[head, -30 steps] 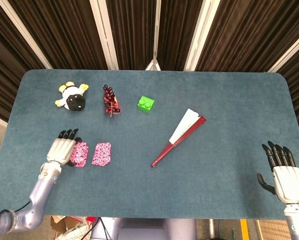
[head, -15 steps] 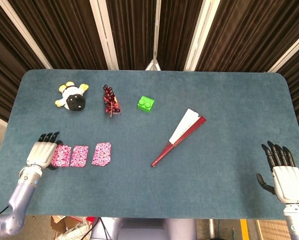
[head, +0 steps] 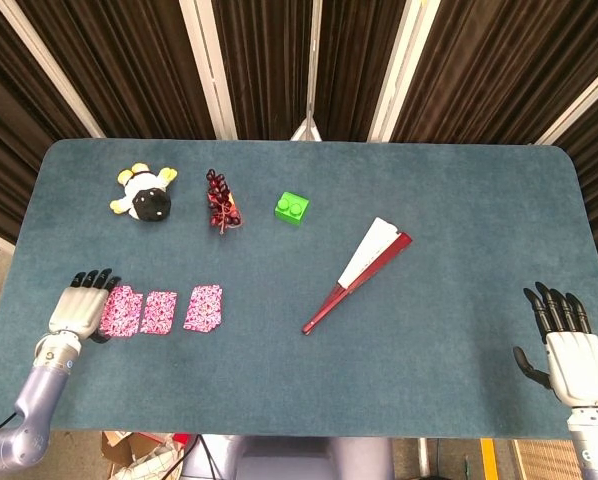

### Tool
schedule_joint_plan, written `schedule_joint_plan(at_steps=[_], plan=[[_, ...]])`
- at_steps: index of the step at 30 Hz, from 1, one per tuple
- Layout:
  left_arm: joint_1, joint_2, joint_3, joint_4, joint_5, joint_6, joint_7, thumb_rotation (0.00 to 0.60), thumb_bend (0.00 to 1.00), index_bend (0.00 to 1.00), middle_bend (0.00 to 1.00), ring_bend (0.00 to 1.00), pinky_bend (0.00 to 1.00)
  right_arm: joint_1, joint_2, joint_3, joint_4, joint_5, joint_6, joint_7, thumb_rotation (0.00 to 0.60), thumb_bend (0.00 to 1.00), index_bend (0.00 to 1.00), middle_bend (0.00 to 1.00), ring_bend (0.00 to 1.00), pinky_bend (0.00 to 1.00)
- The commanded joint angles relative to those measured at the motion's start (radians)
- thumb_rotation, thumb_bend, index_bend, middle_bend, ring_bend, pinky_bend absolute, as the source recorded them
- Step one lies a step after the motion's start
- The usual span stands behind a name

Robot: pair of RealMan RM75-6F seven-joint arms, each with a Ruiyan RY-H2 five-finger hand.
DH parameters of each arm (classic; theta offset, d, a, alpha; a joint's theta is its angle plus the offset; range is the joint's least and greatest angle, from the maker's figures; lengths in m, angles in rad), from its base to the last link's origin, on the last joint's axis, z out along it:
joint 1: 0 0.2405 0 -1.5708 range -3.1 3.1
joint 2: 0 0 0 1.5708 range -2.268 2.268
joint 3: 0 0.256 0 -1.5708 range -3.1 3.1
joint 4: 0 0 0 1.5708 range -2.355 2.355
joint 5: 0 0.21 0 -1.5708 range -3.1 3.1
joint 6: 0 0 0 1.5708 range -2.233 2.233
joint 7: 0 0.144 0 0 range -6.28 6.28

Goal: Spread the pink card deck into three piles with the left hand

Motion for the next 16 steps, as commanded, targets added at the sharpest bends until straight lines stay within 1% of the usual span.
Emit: schedule_joint_plan(at_steps=[1,5,7,9,10,12,13,15,16], plan=[[-0.003,0.02,-0.006,-0.023,-0.023,0.004,0.016,0.6,0.13,0.0,0.0,0.0,0.0,0.0,0.0,0.0,0.0,-0.001,0.001,-0.002,0.6,0.37,0.0,0.0,0.0,0.05],[-0.001,0.042,-0.02,-0.054,-0.027,0.008,-0.001,0.6,0.13,0.0,0.0,0.0,0.0,-0.001,0.0,0.0,-0.001,-0.001,0.002,-0.004,0.6,0.37,0.0,0.0,0.0,0.05],[0.009,0.065,-0.03,-0.095,-0.003,0.028,-0.029,0.6,0.13,0.0,0.0,0.0,0.0,-0.001,0.0,0.0,-0.001,-0.001,0.003,-0.003,0.6,0.37,0.0,0.0,0.0,0.05],[0.035,0.097,-0.043,-0.158,0.053,0.075,-0.084,0.6,0.13,0.0,0.0,0.0,0.0,-0.001,-0.001,0.001,-0.001,-0.001,0.003,-0.004,0.6,0.37,0.0,0.0,0.0,0.05],[0.052,0.11,-0.045,-0.184,0.087,0.103,-0.113,0.6,0.13,0.0,0.0,0.0,0.0,-0.001,-0.001,0.001,-0.001,-0.001,0.003,-0.004,0.6,0.37,0.0,0.0,0.0,0.05],[0.106,0.135,-0.041,-0.232,0.197,0.194,-0.191,0.6,0.13,0.0,0.0,0.0,0.0,0.0,-0.001,0.002,0.0,-0.001,0.003,-0.005,0.6,0.37,0.0,0.0,0.0,0.05],[0.148,0.144,-0.031,-0.246,0.279,0.267,-0.239,0.6,0.13,0.0,0.0,0.0,0.0,0.0,-0.002,0.002,0.002,-0.001,0.004,-0.006,0.6,0.37,0.0,0.0,0.0,0.05],[0.21,0.151,0.0,-0.232,0.407,0.374,-0.289,0.6,0.13,0.0,0.0,0.0,0.0,-0.001,-0.003,0.004,0.004,-0.002,0.009,-0.006,0.6,0.37,0.0,0.0,0.0,0.05],[0.234,0.152,0.012,-0.217,0.453,0.419,-0.302,0.6,0.13,0.0,0.0,0.0,0.0,-0.002,-0.004,0.004,0.005,-0.003,0.012,-0.006,0.6,0.37,0.0,0.0,0.0,0.05]])
